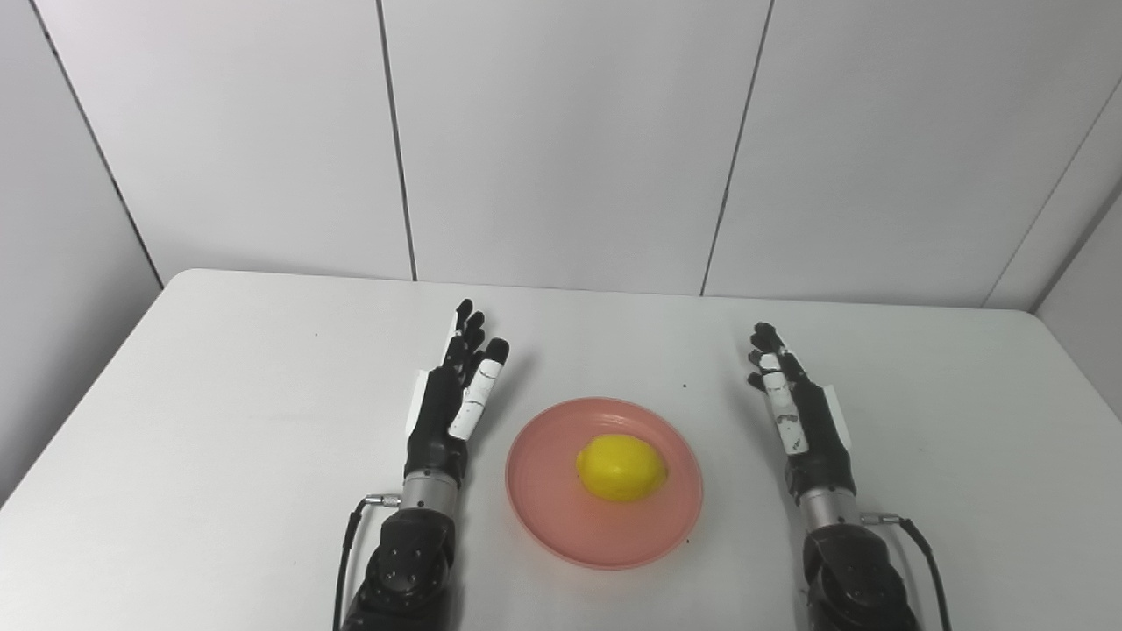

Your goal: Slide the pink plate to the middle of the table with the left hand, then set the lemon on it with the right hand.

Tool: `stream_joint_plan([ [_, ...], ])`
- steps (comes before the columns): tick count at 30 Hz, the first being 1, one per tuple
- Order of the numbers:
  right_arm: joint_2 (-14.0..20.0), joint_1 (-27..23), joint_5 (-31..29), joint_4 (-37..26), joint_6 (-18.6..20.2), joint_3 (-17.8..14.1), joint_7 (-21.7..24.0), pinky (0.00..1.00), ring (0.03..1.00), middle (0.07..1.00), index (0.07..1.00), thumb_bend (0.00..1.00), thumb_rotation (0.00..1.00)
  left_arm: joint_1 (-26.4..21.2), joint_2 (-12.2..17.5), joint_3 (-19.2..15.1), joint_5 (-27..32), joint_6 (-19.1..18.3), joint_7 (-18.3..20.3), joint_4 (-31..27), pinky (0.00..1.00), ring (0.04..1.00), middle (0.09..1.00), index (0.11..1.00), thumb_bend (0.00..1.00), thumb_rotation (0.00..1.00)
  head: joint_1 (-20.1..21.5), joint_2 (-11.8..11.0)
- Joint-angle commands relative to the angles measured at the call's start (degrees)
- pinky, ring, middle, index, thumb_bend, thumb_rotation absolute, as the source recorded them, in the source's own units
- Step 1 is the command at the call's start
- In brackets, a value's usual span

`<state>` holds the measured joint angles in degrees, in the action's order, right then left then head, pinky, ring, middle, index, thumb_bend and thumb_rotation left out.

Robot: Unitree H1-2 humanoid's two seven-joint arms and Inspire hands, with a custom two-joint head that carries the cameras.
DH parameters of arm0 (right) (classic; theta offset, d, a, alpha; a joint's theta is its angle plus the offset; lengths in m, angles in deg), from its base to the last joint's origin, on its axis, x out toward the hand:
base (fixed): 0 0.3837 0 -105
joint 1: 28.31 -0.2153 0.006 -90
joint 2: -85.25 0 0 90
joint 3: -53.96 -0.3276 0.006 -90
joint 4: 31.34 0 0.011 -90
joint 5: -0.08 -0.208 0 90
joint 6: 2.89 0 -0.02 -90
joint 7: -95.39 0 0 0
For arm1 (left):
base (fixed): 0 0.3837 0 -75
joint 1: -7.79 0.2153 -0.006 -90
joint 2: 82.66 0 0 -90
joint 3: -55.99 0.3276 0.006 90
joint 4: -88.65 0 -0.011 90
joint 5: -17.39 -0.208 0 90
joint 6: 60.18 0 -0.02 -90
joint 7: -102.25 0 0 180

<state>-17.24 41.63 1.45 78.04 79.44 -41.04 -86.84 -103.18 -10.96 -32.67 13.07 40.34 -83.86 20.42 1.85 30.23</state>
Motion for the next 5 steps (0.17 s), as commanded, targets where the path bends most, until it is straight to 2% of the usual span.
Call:
stream_joint_plan([
  [1,-2.2,0.87,-2.77,1.35,-0.78,-0.43,-0.11,0.92,0.917,0.923,0.91,0.77,1.0,0.88,1.46,-0.9,-0.78,-2.15,-0.59,1.22,0.97,0.964,0.96,0.971,0.87,0.85,-0.05,0.04],
  [5,-3.06,0.68,-6.41,2.43,-1.39,-1.57,0.71,0.96,0.942,0.939,0.926,0.79,1.0,0.02,1.53,-2.15,2.66,-6.9,1.16,0.12,1.0,0.994,0.974,0.985,0.89,0.83,-0.01,0.08],
])
